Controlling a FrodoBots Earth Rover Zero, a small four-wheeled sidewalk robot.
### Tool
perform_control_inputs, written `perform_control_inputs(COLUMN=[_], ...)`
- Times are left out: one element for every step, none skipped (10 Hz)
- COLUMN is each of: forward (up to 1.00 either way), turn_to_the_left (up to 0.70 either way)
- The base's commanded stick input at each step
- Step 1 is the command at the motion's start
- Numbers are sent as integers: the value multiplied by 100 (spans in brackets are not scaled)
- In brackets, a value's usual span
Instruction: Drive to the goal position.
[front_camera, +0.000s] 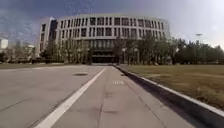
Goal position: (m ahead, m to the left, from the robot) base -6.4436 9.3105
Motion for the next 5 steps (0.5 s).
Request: perform_control_inputs(forward=[70,70,70,70,70], turn_to_the_left=[0,0,0,0,0])
